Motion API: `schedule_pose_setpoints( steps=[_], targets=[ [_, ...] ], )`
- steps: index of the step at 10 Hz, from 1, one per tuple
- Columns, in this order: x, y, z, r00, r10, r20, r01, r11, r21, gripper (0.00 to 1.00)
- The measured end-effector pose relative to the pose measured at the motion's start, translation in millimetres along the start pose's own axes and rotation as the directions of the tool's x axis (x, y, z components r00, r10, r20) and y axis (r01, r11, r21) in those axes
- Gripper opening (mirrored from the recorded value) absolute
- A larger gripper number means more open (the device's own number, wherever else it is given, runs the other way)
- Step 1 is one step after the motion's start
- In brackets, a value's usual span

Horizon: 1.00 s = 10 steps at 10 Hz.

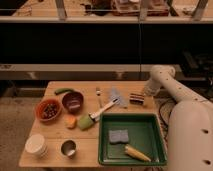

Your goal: Place eraser in metal cup

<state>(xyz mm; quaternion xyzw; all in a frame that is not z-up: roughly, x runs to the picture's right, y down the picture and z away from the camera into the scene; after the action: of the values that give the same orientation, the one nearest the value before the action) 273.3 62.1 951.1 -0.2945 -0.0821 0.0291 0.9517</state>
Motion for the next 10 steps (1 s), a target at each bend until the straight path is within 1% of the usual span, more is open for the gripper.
schedule_pose_setpoints(
  steps=[1, 2, 3, 4, 5, 6, 7, 8, 9, 10],
  targets=[
    [-1.1, 1.3, 1.3, 1.0, -0.003, -0.001, 0.003, 1.0, -0.005, 0.32],
    [-4.5, 2.4, -1.2, 1.0, -0.012, -0.002, 0.012, 1.0, -0.006, 0.2],
    [-10.3, 1.3, -9.3, 1.0, -0.025, -0.009, 0.025, 1.0, 0.003, 0.09],
    [-17.1, 0.6, -20.1, 0.999, -0.039, -0.013, 0.039, 0.999, 0.016, 0.02],
    [-25.3, 0.0, -37.0, 0.998, -0.059, -0.019, 0.059, 0.998, 0.032, 0.0],
    [-32.9, -0.1, -50.3, 0.997, -0.076, -0.023, 0.077, 0.996, 0.041, 0.0],
    [-47.4, 0.0, -67.9, 0.994, -0.106, -0.029, 0.107, 0.993, 0.046, 0.0],
    [-72.8, 1.0, -84.6, 0.989, -0.15, -0.018, 0.151, 0.988, 0.04, 0.0],
    [-91.5, 3.7, -93.8, 0.983, -0.185, -0.007, 0.185, 0.982, 0.034, 0.0],
    [-113.3, 9.5, -100.7, 0.973, -0.23, 0.006, 0.23, 0.973, 0.026, 0.0]
  ],
)
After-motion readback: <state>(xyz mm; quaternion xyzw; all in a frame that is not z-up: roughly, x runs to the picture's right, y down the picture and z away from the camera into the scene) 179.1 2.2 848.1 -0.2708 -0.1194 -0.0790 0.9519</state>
